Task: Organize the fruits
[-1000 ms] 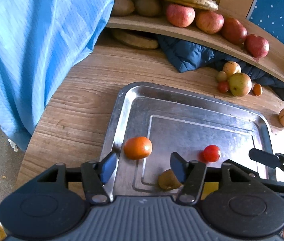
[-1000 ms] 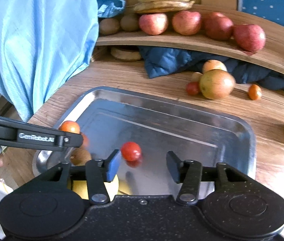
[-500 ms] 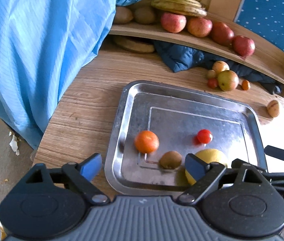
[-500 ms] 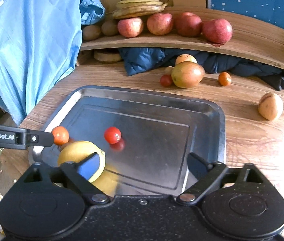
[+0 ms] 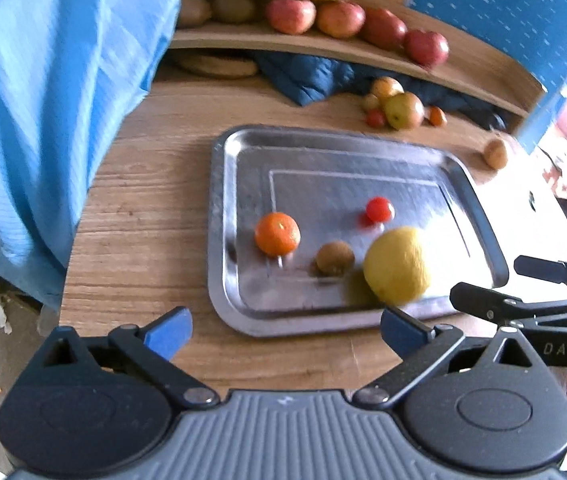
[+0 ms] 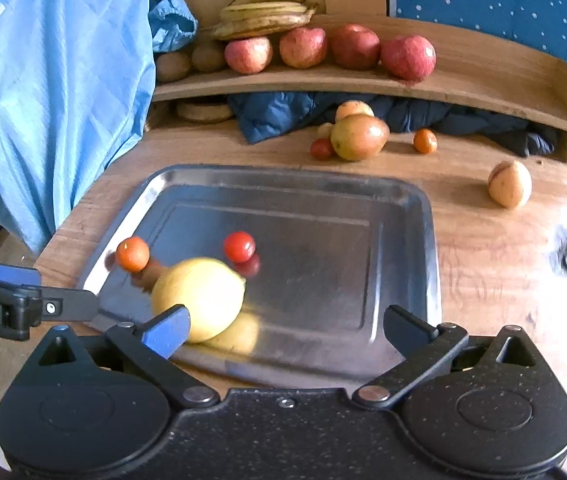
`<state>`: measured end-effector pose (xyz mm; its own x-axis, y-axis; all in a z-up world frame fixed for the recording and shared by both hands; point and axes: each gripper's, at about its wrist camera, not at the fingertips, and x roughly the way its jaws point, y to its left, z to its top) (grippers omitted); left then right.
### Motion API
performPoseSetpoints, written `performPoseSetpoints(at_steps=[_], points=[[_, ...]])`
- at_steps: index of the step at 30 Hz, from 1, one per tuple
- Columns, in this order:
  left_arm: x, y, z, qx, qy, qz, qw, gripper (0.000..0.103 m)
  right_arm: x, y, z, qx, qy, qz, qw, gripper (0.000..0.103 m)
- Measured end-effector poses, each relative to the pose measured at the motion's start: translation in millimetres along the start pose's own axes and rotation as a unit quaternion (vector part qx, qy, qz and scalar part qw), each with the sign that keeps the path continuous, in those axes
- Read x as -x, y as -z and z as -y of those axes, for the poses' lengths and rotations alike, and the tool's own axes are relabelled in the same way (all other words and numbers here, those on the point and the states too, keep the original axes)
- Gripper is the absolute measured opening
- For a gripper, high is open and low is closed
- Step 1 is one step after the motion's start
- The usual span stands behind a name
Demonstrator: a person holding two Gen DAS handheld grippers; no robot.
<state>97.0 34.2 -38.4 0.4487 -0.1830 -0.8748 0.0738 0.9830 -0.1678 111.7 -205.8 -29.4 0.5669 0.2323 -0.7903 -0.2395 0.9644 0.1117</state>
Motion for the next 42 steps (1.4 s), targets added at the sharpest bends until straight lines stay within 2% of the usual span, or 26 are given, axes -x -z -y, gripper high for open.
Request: performPoseSetpoints(at_steps=[7, 14, 23, 32, 42], points=[[-2.8, 8.0, 1.1, -0.035, 0.028, -0.012, 0.9989, 0.102, 14.1, 24.5, -18.3, -0.025, 0.037, -0.008, 0.999, 0.102], [-0.4, 10.3, 12.8, -0.063, 0.066, -0.006, 0.9959, 0.103, 30.3, 43.0, -21.8, -0.052, 0.075, -0.012, 0.996, 0.102], [1.3, 5.8, 31.6, -0.080, 0.078, 0.005, 0.9937, 0.103, 44.4, 48.1, -16.8, -0.057, 0.102, -0.004, 0.993, 0.102], [-0.9, -5.9, 56.8, -0.073, 0.077, 0.020, 0.9941, 0.103, 44.6, 45.0, 1.6, -0.055, 0.100, 0.004, 0.993, 0.102], [-14.0, -32.8, 95.0, -0.010, 0.029, 0.051, 0.9982, 0.103, 30.7, 20.5, 53.7, -0.022, 0.058, 0.018, 0.998, 0.102]])
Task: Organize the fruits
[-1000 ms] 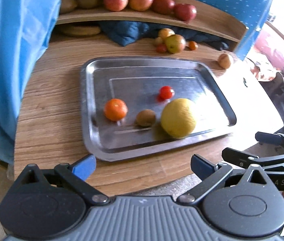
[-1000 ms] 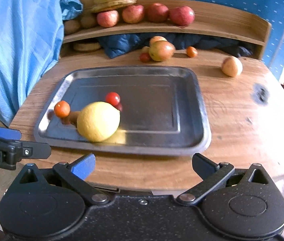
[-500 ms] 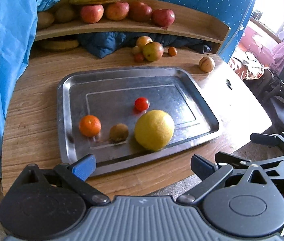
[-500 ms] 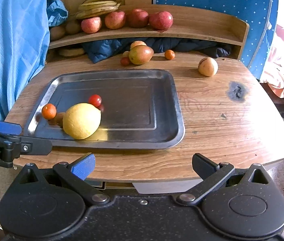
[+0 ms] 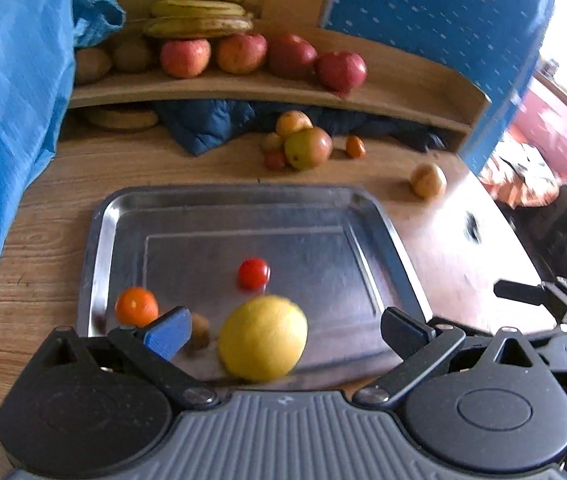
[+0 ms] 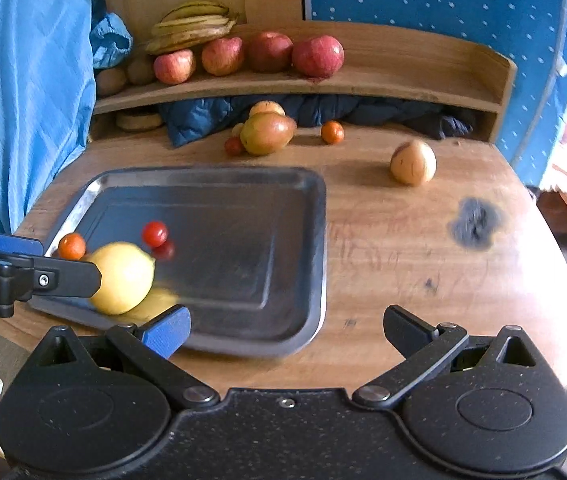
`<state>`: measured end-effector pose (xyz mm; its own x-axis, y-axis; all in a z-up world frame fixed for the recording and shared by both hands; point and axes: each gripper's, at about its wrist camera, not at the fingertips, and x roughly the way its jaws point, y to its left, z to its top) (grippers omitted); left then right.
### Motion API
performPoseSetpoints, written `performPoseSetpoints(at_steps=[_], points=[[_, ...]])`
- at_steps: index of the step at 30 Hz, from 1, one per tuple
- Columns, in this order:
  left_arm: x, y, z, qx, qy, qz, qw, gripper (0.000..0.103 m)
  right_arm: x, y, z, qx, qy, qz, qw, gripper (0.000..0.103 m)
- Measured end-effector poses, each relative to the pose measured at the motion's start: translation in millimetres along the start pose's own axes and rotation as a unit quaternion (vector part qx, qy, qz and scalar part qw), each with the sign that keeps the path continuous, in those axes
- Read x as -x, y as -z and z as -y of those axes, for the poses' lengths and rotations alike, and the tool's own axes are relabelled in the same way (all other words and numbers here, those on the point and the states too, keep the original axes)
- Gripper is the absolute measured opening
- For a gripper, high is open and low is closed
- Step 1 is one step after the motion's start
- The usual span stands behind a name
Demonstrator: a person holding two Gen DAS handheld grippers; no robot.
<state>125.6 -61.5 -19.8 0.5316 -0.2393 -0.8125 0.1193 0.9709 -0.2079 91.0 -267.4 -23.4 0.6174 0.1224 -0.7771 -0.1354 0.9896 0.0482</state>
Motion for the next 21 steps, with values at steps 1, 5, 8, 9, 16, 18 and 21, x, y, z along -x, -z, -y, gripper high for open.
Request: performPoseSetpoints(at_steps=[1, 5, 8, 9, 16, 18, 21], points=[[-1.6, -2.7, 2.1, 0.011, -0.007, 0.004, 0.9999, 0.103, -2.4, -4.5, 6.9, 0.005, -0.006, 0.003, 1.000, 0.102], [-5.3, -10.3, 8.3, 0.046, -0.035, 0.018, 0.9982, 0.103, -13.4, -16.9, 31.1, 0.022, -0.026, 0.004, 0.999, 0.102], [-7.8, -12.0, 12.6, 0.061, -0.054, 0.021, 0.9964, 0.103, -20.2, -22.6, 46.0, 0.031, -0.042, 0.004, 0.999, 0.102], [-8.6, -11.9, 14.0, 0.065, -0.059, 0.020, 0.9960, 0.103, -21.7, -23.0, 49.5, 0.032, -0.046, 0.004, 0.998, 0.102], [-19.4, -17.2, 28.1, 0.058, -0.071, 0.004, 0.9958, 0.103, -28.1, -18.0, 63.5, 0.034, -0.074, -0.003, 0.997, 0.102], [-22.2, -19.9, 32.8, 0.048, -0.070, 0.002, 0.9964, 0.103, -29.3, -17.8, 68.9, 0.026, -0.073, -0.004, 0.997, 0.102], [-30.3, -27.5, 41.0, 0.032, -0.066, -0.004, 0.9973, 0.103, -31.0, -16.8, 76.6, 0.010, -0.069, -0.005, 0.998, 0.102]])
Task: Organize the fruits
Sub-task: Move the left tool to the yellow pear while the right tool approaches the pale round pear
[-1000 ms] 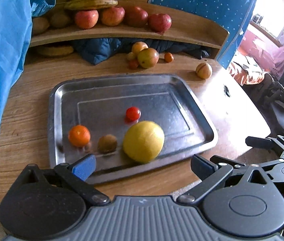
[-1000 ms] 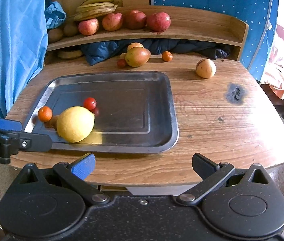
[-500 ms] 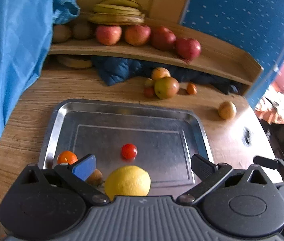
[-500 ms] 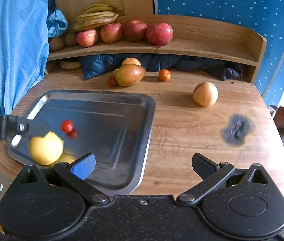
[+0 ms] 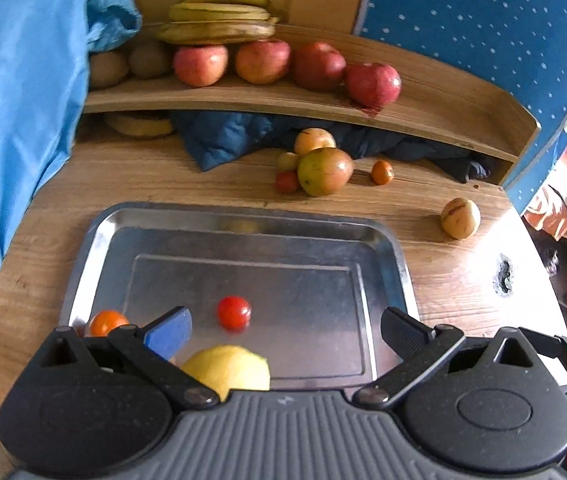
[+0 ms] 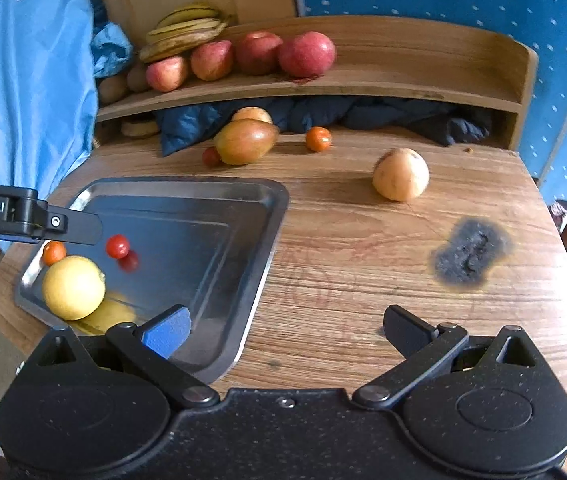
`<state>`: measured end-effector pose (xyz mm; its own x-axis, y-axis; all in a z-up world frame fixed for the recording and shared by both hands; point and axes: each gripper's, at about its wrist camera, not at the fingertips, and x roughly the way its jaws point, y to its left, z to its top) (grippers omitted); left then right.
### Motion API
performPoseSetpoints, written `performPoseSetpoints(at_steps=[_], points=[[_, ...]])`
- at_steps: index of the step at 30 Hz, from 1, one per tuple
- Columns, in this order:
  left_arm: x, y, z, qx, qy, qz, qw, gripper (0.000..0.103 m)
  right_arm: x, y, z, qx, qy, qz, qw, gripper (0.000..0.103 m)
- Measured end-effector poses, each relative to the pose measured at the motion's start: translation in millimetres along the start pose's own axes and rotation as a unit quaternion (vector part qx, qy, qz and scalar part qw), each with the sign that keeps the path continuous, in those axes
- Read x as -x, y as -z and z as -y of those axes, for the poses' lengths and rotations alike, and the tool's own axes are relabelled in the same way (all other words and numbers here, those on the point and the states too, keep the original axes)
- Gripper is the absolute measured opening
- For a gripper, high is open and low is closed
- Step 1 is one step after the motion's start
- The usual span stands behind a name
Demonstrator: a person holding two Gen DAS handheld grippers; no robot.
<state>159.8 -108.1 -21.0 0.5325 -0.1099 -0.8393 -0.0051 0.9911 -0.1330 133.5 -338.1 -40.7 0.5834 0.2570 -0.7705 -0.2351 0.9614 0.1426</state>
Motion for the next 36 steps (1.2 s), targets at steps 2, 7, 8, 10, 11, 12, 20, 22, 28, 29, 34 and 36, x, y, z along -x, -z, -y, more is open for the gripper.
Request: performPoseSetpoints(at_steps=[2, 7, 8, 10, 11, 12, 20, 22, 28, 29, 34, 36], points=[[-6.1, -5.9, 5.8, -0.012, 0.005, -0.003, 0.9999, 0.103, -0.4, 0.5, 5.7, -0.011, 0.003, 0.000, 1.000, 0.102], [-25.0, -26.8, 21.7, -0.042, 0.023, -0.009, 0.9988, 0.103, -2.3, -2.9, 18.9, -0.036, 0.021, 0.004, 0.999, 0.102], [-28.8, -31.7, 24.6, -0.047, 0.027, -0.010, 0.9985, 0.103, -3.1, -4.3, 21.9, -0.041, 0.026, 0.005, 0.999, 0.102], [-35.9, -40.2, 29.3, -0.057, 0.034, -0.012, 0.9977, 0.103, -4.4, -8.1, 27.5, -0.051, 0.038, 0.006, 0.998, 0.102], [-39.5, -44.4, 30.8, -0.061, 0.038, -0.014, 0.9973, 0.103, -5.3, -9.8, 30.0, -0.056, 0.043, 0.006, 0.997, 0.102], [-43.3, -48.7, 31.5, -0.065, 0.040, -0.015, 0.9969, 0.103, -6.6, -11.6, 32.2, -0.062, 0.048, 0.006, 0.997, 0.102], [-72.4, -79.9, 26.5, -0.091, 0.050, -0.028, 0.9942, 0.103, -27.1, -25.9, 38.1, -0.094, 0.074, -0.002, 0.993, 0.102], [-79.8, -87.9, 24.8, -0.098, 0.053, -0.030, 0.9933, 0.103, -33.6, -30.5, 39.3, -0.101, 0.081, -0.002, 0.992, 0.102], [-101.0, -106.5, 23.9, -0.123, 0.058, -0.033, 0.9901, 0.103, -54.3, -47.8, 46.2, -0.118, 0.105, 0.002, 0.987, 0.102], [-103.6, -109.3, 24.0, -0.127, 0.060, -0.032, 0.9896, 0.103, -57.9, -51.0, 48.0, -0.120, 0.109, 0.003, 0.987, 0.102], [-116.7, -121.4, 24.7, -0.139, 0.074, -0.029, 0.9871, 0.103, -74.9, -66.6, 54.4, -0.128, 0.121, 0.006, 0.984, 0.102], [-120.7, -125.1, 25.2, -0.144, 0.082, -0.027, 0.9858, 0.103, -78.8, -71.9, 55.8, -0.133, 0.119, 0.009, 0.984, 0.102]])
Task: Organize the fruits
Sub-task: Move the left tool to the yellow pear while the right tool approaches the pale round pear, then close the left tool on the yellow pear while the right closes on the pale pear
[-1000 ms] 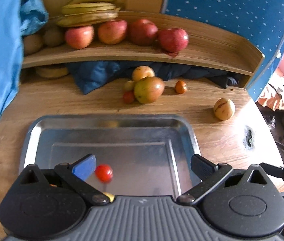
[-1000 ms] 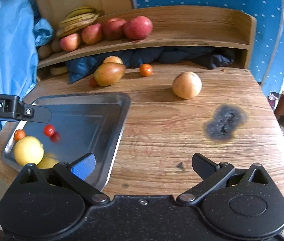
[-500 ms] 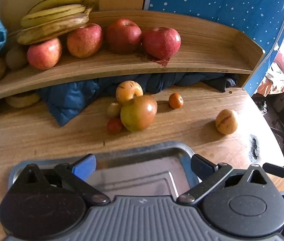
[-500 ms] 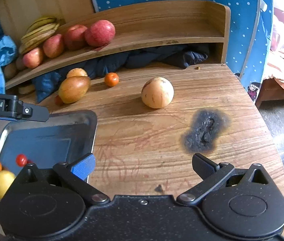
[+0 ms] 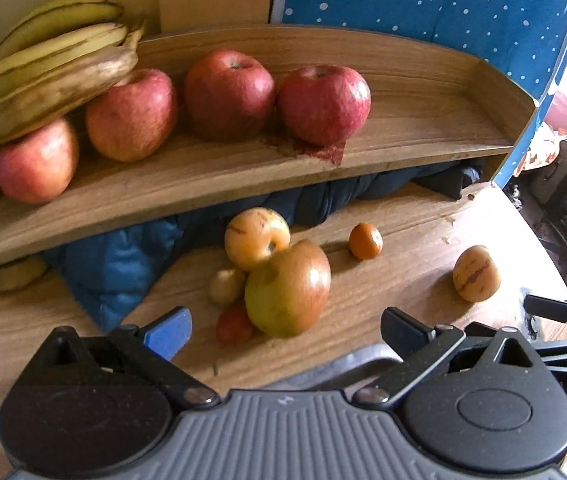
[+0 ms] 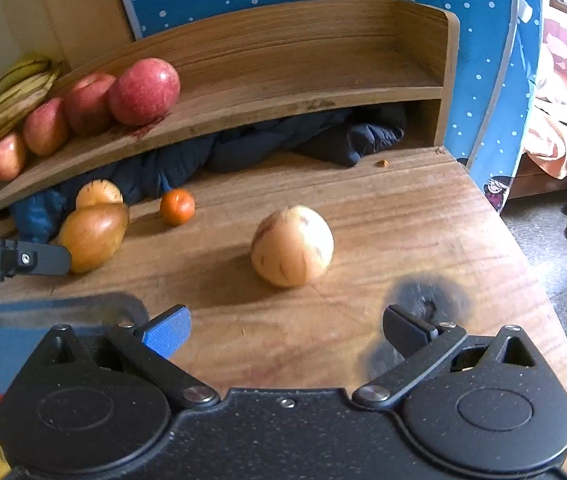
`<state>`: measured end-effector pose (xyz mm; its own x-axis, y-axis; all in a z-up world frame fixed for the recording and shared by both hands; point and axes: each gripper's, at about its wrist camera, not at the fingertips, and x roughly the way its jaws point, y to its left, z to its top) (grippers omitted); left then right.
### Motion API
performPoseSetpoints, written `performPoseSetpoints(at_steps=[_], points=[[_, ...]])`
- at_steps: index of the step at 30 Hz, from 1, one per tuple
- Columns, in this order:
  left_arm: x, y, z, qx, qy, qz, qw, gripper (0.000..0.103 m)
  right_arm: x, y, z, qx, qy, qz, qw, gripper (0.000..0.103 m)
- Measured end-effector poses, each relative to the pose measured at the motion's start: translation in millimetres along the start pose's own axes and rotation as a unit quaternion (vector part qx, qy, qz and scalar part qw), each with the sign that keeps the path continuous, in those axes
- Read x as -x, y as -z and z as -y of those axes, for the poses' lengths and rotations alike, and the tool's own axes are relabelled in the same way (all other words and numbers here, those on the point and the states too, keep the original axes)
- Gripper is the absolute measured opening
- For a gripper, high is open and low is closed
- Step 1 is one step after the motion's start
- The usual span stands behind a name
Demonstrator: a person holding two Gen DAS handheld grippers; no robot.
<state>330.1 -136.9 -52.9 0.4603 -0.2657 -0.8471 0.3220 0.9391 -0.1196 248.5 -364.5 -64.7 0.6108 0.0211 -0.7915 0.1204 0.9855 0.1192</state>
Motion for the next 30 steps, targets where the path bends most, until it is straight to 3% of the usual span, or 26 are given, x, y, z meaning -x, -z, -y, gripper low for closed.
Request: performPoseSetpoints(at_steps=[7, 13, 21, 30], points=[[-9.9, -9.1, -0.5, -0.033, 0.024, 0.006, 0.9991, 0.103, -15.5, -13.2, -3.4, -0.011, -0.001, 0.002, 1.000, 0.098], [-12.9, -11.9, 1.7, -0.069, 0.046, 0.013, 0.9965, 0.101, -28.1, -20.7, -4.8, -0.011, -0.001, -0.001, 1.000, 0.088], [-17.7, -14.8, 3.4, -0.090, 0.066, 0.005, 0.9937, 0.086, -36.0, -25.4, -9.1, -0.005, -0.014, 0.004, 1.000, 0.086], [-26.1, -15.7, 2.5, -0.091, 0.051, -0.012, 0.9945, 0.079, -39.2, -30.5, -4.2, -0.001, -0.020, 0.014, 1.000, 0.072]])
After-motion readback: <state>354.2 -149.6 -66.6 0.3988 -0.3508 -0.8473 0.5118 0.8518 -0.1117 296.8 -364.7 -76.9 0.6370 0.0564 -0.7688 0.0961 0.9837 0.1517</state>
